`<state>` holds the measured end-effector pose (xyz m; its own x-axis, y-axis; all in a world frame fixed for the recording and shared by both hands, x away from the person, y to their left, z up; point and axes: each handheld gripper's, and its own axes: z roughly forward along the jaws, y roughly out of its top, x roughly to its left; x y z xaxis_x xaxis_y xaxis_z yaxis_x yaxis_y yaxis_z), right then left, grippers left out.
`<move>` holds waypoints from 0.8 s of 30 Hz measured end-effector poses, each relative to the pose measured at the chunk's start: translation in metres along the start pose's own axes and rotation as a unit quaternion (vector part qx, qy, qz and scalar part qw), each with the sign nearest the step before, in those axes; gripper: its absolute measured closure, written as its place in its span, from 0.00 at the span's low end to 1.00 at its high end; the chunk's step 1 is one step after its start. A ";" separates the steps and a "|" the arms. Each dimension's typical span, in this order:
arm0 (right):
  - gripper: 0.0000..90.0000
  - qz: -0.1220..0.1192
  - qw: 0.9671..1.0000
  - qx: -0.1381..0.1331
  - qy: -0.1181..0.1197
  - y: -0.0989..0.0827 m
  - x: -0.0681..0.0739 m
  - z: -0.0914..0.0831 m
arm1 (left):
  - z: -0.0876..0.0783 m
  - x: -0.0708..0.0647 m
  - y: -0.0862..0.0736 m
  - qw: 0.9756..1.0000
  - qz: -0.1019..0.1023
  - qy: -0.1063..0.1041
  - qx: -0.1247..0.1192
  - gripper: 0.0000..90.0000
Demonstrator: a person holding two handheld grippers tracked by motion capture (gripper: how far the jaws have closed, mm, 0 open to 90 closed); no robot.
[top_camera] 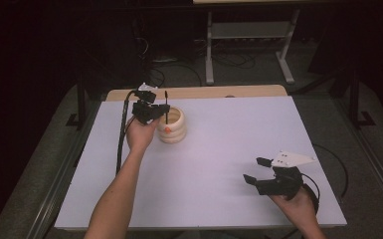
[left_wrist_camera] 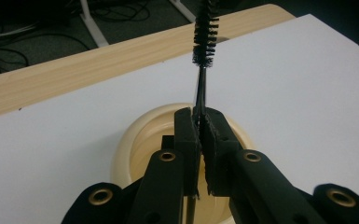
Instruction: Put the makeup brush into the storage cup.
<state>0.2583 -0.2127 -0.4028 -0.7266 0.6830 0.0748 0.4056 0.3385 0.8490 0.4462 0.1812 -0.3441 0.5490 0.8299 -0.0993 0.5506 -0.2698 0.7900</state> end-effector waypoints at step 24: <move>0.27 -0.002 1.000 -0.001 -0.001 0.000 -0.001 0.000 | -0.002 -0.005 -0.006 1.000 0.007 -0.005 0.005 0.84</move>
<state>0.2587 -0.2134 -0.4025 -0.7273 0.6827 0.0705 0.4012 0.3396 0.8507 0.4387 0.1798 -0.3467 0.5622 0.8216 -0.0945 0.5492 -0.2854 0.7855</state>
